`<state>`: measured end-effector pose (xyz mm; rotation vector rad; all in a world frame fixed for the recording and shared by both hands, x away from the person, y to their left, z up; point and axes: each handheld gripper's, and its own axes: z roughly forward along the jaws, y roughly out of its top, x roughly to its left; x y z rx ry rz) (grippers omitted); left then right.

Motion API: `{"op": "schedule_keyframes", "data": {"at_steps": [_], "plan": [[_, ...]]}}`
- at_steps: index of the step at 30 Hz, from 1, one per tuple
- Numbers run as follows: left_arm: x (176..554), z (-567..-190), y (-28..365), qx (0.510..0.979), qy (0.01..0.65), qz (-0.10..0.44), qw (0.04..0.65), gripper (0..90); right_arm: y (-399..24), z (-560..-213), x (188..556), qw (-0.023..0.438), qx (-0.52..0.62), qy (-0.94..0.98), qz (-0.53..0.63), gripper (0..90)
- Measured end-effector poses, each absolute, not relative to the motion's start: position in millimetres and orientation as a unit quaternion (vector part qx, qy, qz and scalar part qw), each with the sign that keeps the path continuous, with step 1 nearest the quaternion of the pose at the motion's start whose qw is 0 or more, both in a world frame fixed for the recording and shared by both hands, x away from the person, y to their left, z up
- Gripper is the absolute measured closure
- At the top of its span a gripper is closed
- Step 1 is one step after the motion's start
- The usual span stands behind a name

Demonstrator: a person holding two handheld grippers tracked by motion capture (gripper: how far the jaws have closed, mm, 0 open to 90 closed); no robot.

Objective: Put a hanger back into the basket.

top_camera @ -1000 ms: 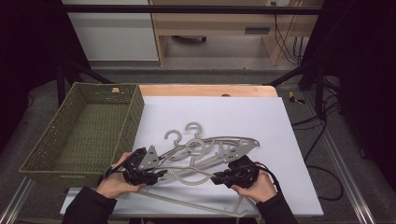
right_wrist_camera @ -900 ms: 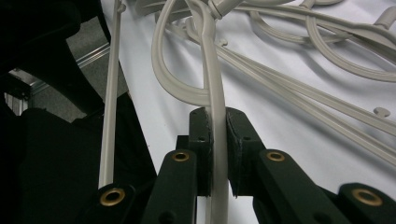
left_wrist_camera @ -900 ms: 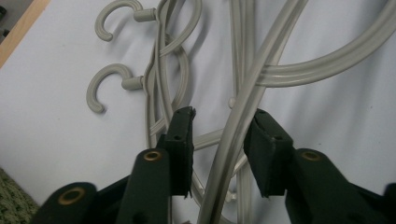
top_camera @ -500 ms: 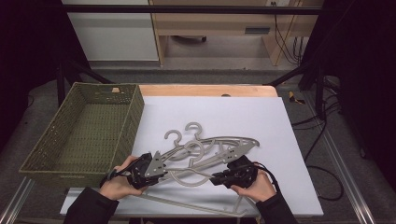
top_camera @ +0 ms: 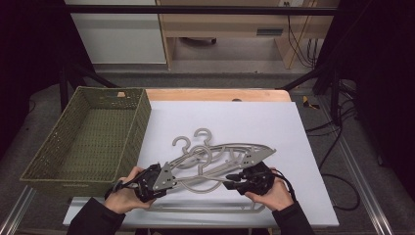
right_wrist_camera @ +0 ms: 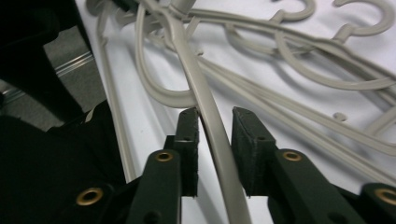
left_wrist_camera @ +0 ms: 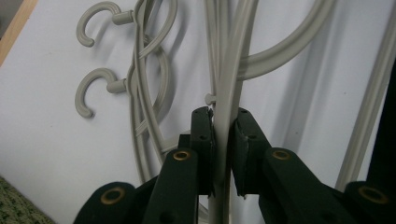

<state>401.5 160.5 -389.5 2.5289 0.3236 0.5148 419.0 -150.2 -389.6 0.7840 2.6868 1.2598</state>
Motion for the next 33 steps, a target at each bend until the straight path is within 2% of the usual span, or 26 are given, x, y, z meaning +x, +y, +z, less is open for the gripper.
{"op": "schedule_keyframes", "data": {"at_steps": [3,7,9,11,16,23,26,27,33], "plan": [[398,-385,159,0.935,0.122,0.19,0.273,81.3,-154,-387,419,0.049,0.259,0.864,0.428,64.2],[396,-381,157,0.931,0.137,0.192,0.278,81.6,-158,-383,417,0.086,0.262,0.85,0.448,52.6],[398,-380,159,0.928,0.15,0.194,0.281,81.6,-159,-383,417,0.098,0.265,0.846,0.453,51.4],[401,-379,162,0.921,0.171,0.196,0.29,81.7,-163,-381,418,0.126,0.277,0.828,0.47,43.6],[403,-375,166,0.907,0.206,0.205,0.307,81.7,-176,-376,418,0.153,0.313,0.787,0.509,34.6],[406,-370,174,0.888,0.246,0.222,0.32,81.7,-195,-368,414,0.182,0.33,0.752,0.54,28.3],[408,-364,180,0.881,0.259,0.232,0.322,81.6,-202,-368,413,0.2,0.341,0.741,0.542,23.3],[408,-364,181,0.878,0.265,0.231,0.326,81.6,-206,-369,412,0.213,0.35,0.737,0.538,19.1],[407,-356,188,0.859,0.29,0.237,0.35,81.6,-219,-375,411,0.219,0.382,0.722,0.533,14.4]]}}
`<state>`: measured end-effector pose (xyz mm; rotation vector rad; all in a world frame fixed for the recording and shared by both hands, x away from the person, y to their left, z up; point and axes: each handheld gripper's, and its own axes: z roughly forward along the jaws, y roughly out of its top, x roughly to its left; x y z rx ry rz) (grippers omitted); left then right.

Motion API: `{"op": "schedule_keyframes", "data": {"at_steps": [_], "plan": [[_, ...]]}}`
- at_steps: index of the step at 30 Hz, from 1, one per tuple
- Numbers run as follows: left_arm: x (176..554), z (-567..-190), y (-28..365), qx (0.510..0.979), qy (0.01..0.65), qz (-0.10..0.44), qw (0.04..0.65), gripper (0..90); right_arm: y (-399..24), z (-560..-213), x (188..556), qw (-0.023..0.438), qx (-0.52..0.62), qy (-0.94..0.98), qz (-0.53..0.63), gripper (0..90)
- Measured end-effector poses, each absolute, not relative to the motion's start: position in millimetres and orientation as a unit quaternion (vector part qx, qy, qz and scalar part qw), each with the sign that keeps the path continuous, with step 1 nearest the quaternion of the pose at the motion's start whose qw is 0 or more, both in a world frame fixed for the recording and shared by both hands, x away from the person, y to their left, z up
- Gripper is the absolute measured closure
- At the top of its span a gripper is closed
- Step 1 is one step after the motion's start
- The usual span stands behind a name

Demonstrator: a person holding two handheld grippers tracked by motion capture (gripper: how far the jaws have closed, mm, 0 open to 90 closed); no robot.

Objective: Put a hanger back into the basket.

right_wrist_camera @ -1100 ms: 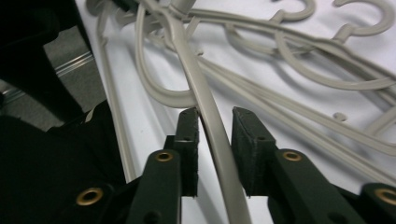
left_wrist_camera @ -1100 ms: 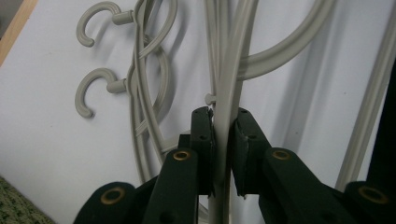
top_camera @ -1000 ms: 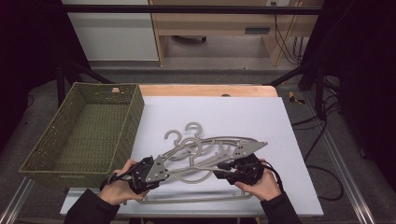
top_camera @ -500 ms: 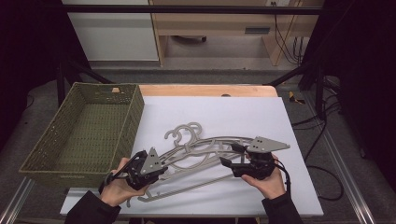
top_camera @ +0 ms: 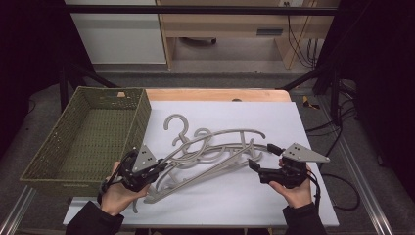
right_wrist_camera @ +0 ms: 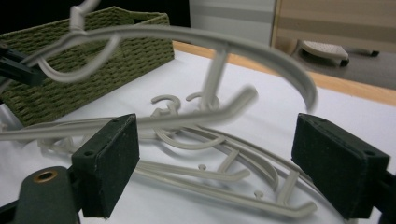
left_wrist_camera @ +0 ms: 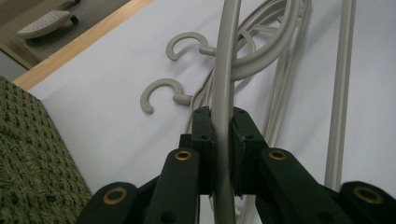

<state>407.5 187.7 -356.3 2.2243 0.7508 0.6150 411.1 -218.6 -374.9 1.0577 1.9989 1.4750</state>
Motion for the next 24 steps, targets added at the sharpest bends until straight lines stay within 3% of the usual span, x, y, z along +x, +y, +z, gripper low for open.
{"op": "schedule_keyframes", "data": {"at_steps": [24], "plan": [[422,-304,227,0.808,0.328,0.289,0.396,81.7,-239,-394,413,0.237,0.42,0.711,0.513,7.8]]}}
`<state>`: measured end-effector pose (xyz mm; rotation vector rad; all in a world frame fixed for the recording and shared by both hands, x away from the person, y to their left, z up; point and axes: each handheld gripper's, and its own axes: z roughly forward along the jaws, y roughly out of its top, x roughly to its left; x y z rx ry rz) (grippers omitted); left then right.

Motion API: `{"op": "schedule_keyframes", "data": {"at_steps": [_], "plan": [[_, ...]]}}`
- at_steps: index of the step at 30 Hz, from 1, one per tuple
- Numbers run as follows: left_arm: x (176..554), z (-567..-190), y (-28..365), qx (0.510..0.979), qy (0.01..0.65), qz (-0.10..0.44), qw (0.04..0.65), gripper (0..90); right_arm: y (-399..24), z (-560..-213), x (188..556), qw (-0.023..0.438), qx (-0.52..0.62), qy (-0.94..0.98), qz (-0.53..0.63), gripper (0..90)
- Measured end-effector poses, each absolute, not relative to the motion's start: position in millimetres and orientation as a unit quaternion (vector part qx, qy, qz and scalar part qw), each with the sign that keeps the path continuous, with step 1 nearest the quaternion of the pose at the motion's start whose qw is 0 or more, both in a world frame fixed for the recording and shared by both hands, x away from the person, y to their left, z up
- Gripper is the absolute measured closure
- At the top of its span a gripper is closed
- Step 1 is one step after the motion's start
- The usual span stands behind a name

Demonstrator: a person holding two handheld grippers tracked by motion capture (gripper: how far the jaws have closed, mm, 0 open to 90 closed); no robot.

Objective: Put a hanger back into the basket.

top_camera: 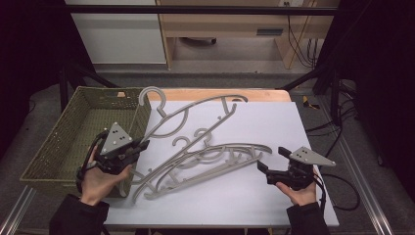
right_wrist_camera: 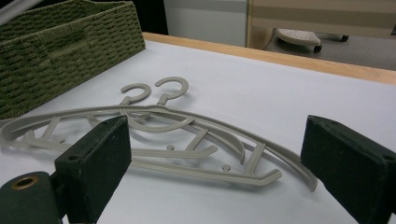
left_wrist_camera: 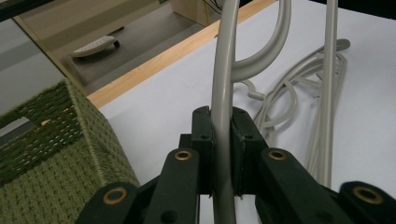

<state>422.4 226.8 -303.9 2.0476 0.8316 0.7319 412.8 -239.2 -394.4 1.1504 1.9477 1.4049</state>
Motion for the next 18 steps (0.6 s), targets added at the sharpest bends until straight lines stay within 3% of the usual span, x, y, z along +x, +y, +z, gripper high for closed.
{"op": "schedule_keyframes", "data": {"at_steps": [18], "plan": [[454,-284,283,0.78,0.372,0.328,0.382,81.7,-241,-397,412,0.237,0.422,0.714,0.506,3.3]]}}
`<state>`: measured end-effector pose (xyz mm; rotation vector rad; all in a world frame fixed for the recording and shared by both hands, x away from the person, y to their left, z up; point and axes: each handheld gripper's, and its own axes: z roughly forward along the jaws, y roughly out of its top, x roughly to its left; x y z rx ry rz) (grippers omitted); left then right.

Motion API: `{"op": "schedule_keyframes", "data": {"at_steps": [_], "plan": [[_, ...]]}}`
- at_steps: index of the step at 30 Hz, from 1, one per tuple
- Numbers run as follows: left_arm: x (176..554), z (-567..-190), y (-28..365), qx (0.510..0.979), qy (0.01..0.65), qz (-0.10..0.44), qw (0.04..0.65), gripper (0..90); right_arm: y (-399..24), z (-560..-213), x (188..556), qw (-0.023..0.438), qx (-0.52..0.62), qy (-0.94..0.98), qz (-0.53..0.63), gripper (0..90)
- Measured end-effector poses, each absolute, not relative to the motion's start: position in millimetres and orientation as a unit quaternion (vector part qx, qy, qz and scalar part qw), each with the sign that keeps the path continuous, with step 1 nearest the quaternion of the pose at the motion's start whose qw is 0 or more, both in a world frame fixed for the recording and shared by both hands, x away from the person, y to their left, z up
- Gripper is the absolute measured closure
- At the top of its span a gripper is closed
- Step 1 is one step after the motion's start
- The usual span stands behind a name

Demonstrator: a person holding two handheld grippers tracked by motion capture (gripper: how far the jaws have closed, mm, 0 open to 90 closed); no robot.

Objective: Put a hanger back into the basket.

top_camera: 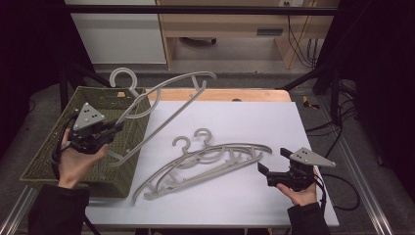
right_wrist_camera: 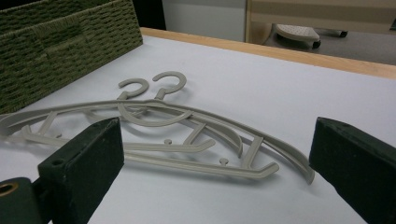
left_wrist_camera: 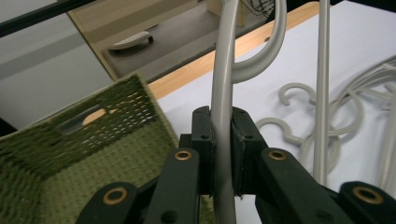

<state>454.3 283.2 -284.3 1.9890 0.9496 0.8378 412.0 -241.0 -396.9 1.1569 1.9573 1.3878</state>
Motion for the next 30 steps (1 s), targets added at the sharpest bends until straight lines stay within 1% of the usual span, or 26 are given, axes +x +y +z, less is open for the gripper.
{"op": "schedule_keyframes", "data": {"at_steps": [8,12,16,30], "plan": [[467,-282,311,0.775,0.389,0.339,0.365,81.7,-240,-398,413,0.233,0.421,0.719,0.501,3.1],[473,-284,322,0.77,0.398,0.337,0.367,81.7,-239,-398,413,0.231,0.422,0.721,0.499,3.0],[480,-288,337,0.769,0.405,0.342,0.356,81.6,-241,-397,412,0.232,0.422,0.719,0.501,3.1],[483,-305,383,0.762,0.433,0.345,0.337,81.6,-240,-399,413,0.233,0.424,0.719,0.499,3.5]]}}
